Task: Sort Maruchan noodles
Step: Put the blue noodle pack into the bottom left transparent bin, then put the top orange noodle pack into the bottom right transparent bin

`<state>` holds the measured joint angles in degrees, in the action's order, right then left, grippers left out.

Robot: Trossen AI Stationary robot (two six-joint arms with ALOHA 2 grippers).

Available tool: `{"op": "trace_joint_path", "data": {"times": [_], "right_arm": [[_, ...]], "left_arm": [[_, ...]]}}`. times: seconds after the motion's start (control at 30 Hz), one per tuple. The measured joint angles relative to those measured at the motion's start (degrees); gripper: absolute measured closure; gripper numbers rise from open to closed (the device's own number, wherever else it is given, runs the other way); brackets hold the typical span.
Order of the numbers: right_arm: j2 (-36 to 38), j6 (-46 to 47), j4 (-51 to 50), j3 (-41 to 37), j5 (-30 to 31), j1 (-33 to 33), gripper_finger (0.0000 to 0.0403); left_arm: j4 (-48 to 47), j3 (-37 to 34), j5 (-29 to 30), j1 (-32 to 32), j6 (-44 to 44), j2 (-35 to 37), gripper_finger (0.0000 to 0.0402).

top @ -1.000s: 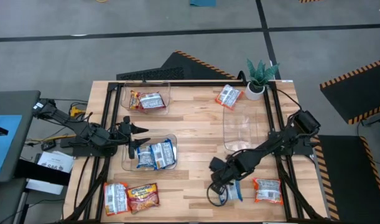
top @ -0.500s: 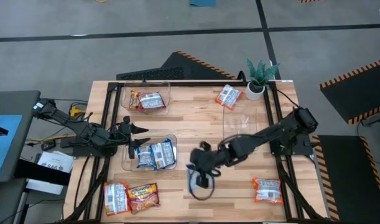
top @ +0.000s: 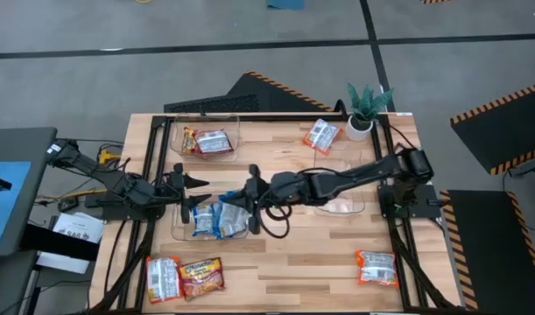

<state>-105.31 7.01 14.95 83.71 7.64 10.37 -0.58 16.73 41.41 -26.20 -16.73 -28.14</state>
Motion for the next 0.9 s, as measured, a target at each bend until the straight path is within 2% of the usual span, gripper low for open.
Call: {"op": "trace_joint_path", "data": {"times": [0.2, 0.47, 0.57, 0.7, 0.83, 0.9], "right_arm": [[-5.42, 0.04, 7.73, -0.02, -1.74, -1.89, 0.0388], [-7.41, 3.02, 11.09, -0.03, -1.77, -2.29, 0.0344], [-7.39, 4.72, 10.44, -0.03, -1.88, -2.54, 0.0319], [-7.37, 3.18, 10.27, -0.03, -1.84, -2.67, 0.0266], [-5.27, -0.26, 2.56, -0.03, -1.84, -2.6, 0.0216], [-3.02, -0.99, -4.43, -0.03, -1.82, -2.58, 0.0198]], "left_arm": [[0.0, -0.02, 0.49, 0.0, 0.0, 0.02, 0.0212], [-0.03, -0.02, 1.15, 0.0, 0.02, 0.0, 0.0212], [-0.07, -0.02, 1.49, 0.0, 0.02, 0.02, 0.0212], [-0.07, -0.02, 1.49, -0.02, 0.02, 0.01, 0.0212], [-0.04, -0.02, 1.33, 0.0, -0.28, 0.0, 0.0212], [-0.04, -0.02, 1.32, -0.01, -0.31, 0.01, 0.0212]]}}
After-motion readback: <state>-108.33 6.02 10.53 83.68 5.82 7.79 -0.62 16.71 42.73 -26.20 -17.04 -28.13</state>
